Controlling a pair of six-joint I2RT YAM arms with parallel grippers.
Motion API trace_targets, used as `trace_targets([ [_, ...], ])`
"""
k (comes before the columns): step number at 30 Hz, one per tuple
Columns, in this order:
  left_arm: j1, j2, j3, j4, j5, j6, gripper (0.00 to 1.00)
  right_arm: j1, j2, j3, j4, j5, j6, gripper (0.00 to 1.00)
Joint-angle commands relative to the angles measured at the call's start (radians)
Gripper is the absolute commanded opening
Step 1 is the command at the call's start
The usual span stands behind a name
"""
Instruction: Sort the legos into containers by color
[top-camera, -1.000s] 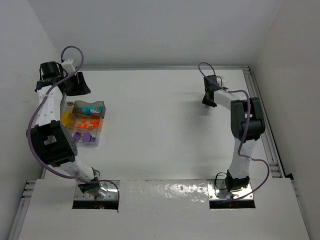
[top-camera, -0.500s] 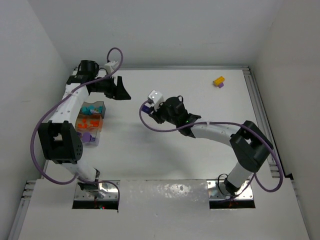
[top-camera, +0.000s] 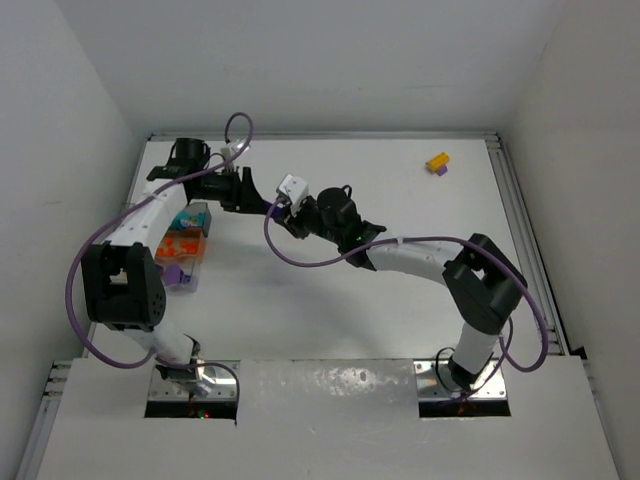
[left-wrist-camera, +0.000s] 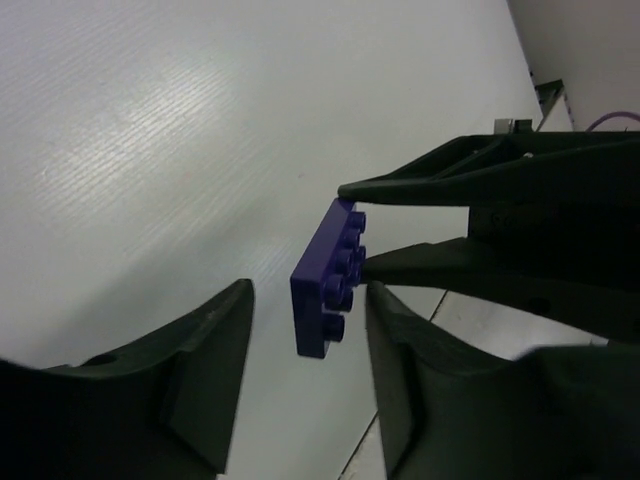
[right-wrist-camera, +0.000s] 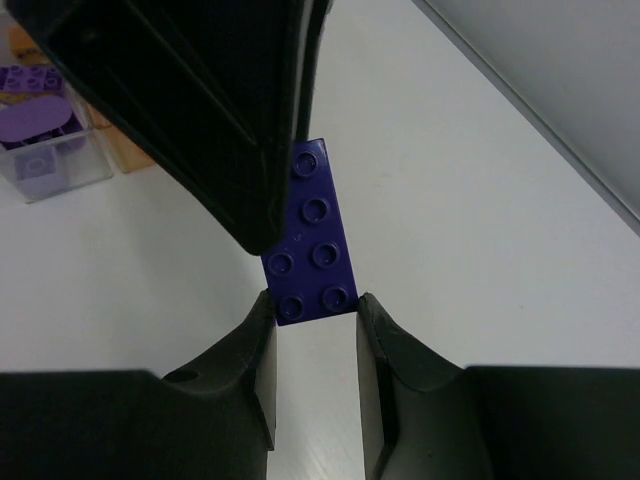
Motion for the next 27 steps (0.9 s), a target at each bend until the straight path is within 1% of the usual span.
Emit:
trace_targets([
  [1, -0.016, -0.047, 0.002, 0.097, 0.045, -0.049, 0.43, 0.018, 0.012, 0.054, 0.070, -0.044, 0.006, 0.00],
  [2, -0.016, -0.044, 0.004, 0.105, 0.047, -0.066, 0.38, 0.021, 0.015, 0.060, 0.070, -0.050, 0.001, 0.00],
  [5, -0.016, -0.033, 0.013, 0.127, 0.061, -0.103, 0.18, 0.028, 0.021, 0.074, 0.067, -0.062, 0.010, 0.00],
  [6, -0.016, -0.024, 0.021, 0.119, 0.061, -0.106, 0.02, 0.029, 0.023, 0.078, 0.072, -0.062, 0.018, 0.00],
  [7, -0.016, -0.018, 0.030, 0.107, 0.062, -0.092, 0.00, 0.029, 0.023, 0.077, 0.075, -0.060, 0.024, 0.00],
  [9, -0.014, -0.007, 0.063, 0.041, 0.055, -0.056, 0.00, 0.028, 0.024, 0.075, 0.087, -0.041, 0.038, 0.00],
  [10, -0.014, -0.005, 0.077, 0.019, 0.030, -0.014, 0.00, 0.028, 0.024, 0.074, 0.092, -0.027, 0.067, 0.00],
  [11, -0.010, -0.004, 0.089, -0.004, 0.013, 0.007, 0.00, 0.028, 0.024, 0.074, 0.093, 0.023, 0.074, 0.09],
  [12, 0.003, -0.004, 0.114, -0.049, -0.008, 0.030, 0.00, 0.029, 0.024, 0.072, 0.093, 0.051, 0.096, 0.26],
  [13, 0.012, -0.001, 0.129, -0.070, -0.080, 0.062, 0.00, 0.028, 0.024, 0.071, 0.092, 0.077, 0.114, 0.61],
  [14, 0.024, 0.004, 0.145, -0.091, -0.130, 0.072, 0.00, 0.026, 0.024, 0.071, 0.086, 0.085, 0.113, 0.71],
  [15, 0.074, 0.016, 0.175, -0.123, -0.181, 0.073, 0.00, 0.026, 0.021, 0.072, 0.057, 0.138, 0.113, 0.80],
  [16, 0.113, 0.022, 0.186, -0.130, -0.250, 0.063, 0.00, 0.021, 0.016, 0.071, 0.043, 0.160, 0.114, 0.93],
  [17, 0.159, 0.027, 0.194, -0.131, -0.252, 0.057, 0.00, 0.018, 0.013, 0.068, 0.030, 0.179, 0.116, 0.96],
  [18, 0.265, 0.033, 0.205, -0.136, -0.255, 0.048, 0.00, 0.014, 0.004, 0.046, 0.017, 0.206, 0.117, 0.98],
  [19, 0.312, 0.036, 0.217, -0.145, -0.269, 0.053, 0.00, 0.011, -0.014, 0.032, 0.017, 0.216, 0.121, 0.99],
  [21, 0.395, 0.038, 0.261, -0.226, -0.350, 0.113, 0.00, 0.006, -0.034, -0.013, 0.024, 0.226, 0.118, 0.99],
  [22, 0.411, 0.031, 0.267, -0.251, -0.390, 0.180, 0.00, 0.005, -0.042, -0.027, 0.030, 0.229, 0.114, 0.99],
  [23, 0.432, 0.010, 0.252, -0.296, -0.395, 0.214, 0.00, 0.005, -0.056, -0.041, 0.038, 0.228, 0.113, 0.99],
  [24, 0.437, -0.001, 0.243, -0.324, -0.405, 0.292, 0.00, 0.003, -0.059, -0.055, 0.038, 0.225, 0.114, 0.99],
  [25, 0.438, -0.008, 0.234, -0.356, -0.445, 0.340, 0.00, 0.005, -0.065, -0.058, 0.033, 0.223, 0.120, 0.99],
  [26, 0.438, -0.015, 0.216, -0.443, -0.470, 0.386, 0.00, 0.005, -0.066, -0.060, 0.021, 0.222, 0.122, 0.99],
  [27, 0.451, -0.013, 0.208, -0.488, -0.491, 0.467, 0.00, 0.005, -0.068, -0.061, 0.017, 0.223, 0.124, 0.99],
])
